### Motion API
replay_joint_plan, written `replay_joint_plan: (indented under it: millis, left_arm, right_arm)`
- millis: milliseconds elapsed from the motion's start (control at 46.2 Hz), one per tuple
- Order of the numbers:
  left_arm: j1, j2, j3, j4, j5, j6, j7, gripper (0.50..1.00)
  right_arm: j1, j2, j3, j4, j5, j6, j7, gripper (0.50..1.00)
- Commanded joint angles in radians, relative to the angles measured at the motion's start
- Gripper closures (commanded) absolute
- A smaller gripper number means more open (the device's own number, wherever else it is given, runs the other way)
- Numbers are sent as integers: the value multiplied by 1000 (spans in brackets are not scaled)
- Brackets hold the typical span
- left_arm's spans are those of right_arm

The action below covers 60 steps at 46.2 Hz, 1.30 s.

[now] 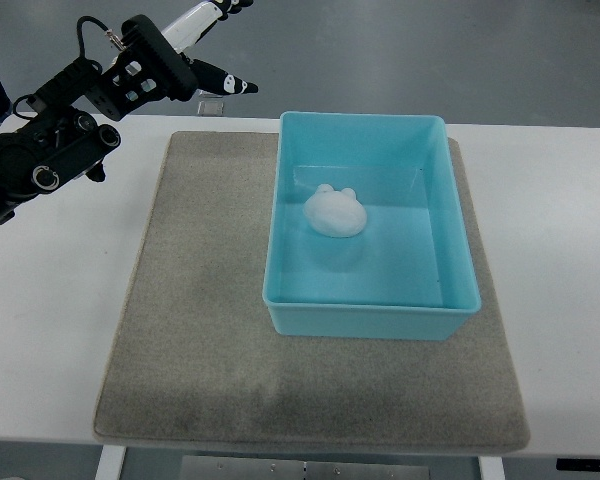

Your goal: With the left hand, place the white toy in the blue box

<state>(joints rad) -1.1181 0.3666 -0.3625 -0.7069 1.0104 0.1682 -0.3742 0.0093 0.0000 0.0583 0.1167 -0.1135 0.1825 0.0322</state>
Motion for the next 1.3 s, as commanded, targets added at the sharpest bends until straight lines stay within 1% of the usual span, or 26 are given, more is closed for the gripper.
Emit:
replay_joint_plan:
  millis: [0, 282, 412, 650, 715, 801, 1040, 1126, 1278]
  left_arm:
    - [3, 0, 0, 23, -82, 8, -2, 540]
    - [12, -6, 4, 89, -306, 4, -2, 540]
    - [23, -9, 2, 98, -412, 4, 0, 540]
    - [29, -9, 4, 96, -743, -15, 3, 536]
    - [29, -11, 2, 95, -835, -24, 6, 527]
    - [30, -11, 2, 96, -941, -47, 14, 512]
    - [44, -11, -1, 99, -1107, -116, 17, 512]
    - [53, -11, -4, 104, -1147, -163, 17, 512]
    - [57, -17, -4, 150, -1228, -283, 15, 512]
  right_arm:
    - [0, 0, 0, 0, 0, 0, 0, 564]
    - [-2, 0, 0, 0, 0, 0, 0, 564]
    - [0, 0, 0, 0, 0, 0, 0, 564]
    - [0, 0, 0, 0, 0, 0, 0, 564]
    - [-2, 0, 0, 0, 0, 0, 0, 564]
    - [-2, 0, 0, 0, 0, 0, 0, 564]
    - [0, 0, 0, 0, 0, 0, 0, 564]
    - [0, 0, 0, 0, 0, 0, 0, 564]
    - [0, 0, 0, 0, 0, 0, 0, 564]
